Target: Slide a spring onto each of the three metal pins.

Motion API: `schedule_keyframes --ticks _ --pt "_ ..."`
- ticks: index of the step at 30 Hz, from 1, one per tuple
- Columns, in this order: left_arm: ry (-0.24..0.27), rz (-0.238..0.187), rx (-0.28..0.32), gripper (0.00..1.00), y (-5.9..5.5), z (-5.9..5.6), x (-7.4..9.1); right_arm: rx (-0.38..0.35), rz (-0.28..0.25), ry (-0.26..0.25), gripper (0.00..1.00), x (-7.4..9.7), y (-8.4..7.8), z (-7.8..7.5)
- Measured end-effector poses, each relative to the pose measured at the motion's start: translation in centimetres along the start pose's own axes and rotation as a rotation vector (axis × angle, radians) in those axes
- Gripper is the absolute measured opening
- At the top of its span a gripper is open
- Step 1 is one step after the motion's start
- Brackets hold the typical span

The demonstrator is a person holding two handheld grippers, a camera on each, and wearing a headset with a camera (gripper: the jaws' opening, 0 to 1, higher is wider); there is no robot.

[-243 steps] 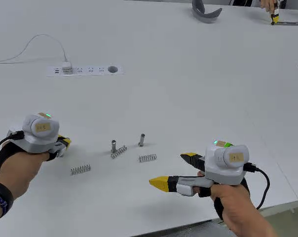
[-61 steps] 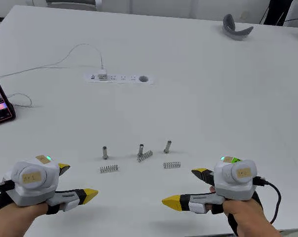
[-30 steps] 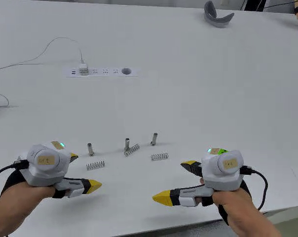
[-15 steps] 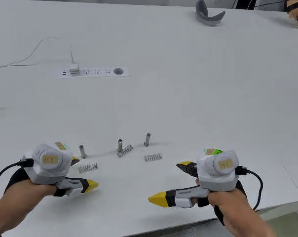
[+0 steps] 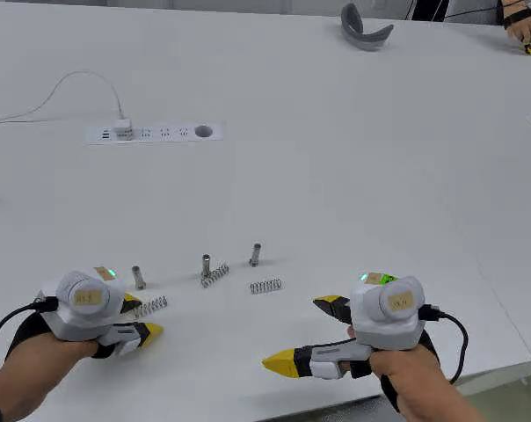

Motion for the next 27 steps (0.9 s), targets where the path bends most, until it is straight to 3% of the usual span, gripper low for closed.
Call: schedule_keyframes --ticks 11,22,27 --pt "0.054 0.010 -0.029 0.12 0.1 0.6 0.1 0.007 0.003 0.013 0.89 -0.5 0.2 0.3" --pt "0.064 -0.002 -0.019 0.11 0.2 0.3 1.2 0.018 -0.003 0.024 0.88 -0.6 0.8 0.7" --pt "0.067 -0.040 -0.002 0.11 0.8 -0.2 2.4 0.019 -0.008 0.044 0.87 -0.9 1.1 1.2"
Point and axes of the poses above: the centre of the closed fingertips' face, and the gripper's own axes: x roughly backward along the fingers, z roughly to its left, y roughly out of its top, the point moved 2 cm from there along x, roughly backward along the fingers, and after that the axes turned 3 degrees about -x, right-handed, at the moved point
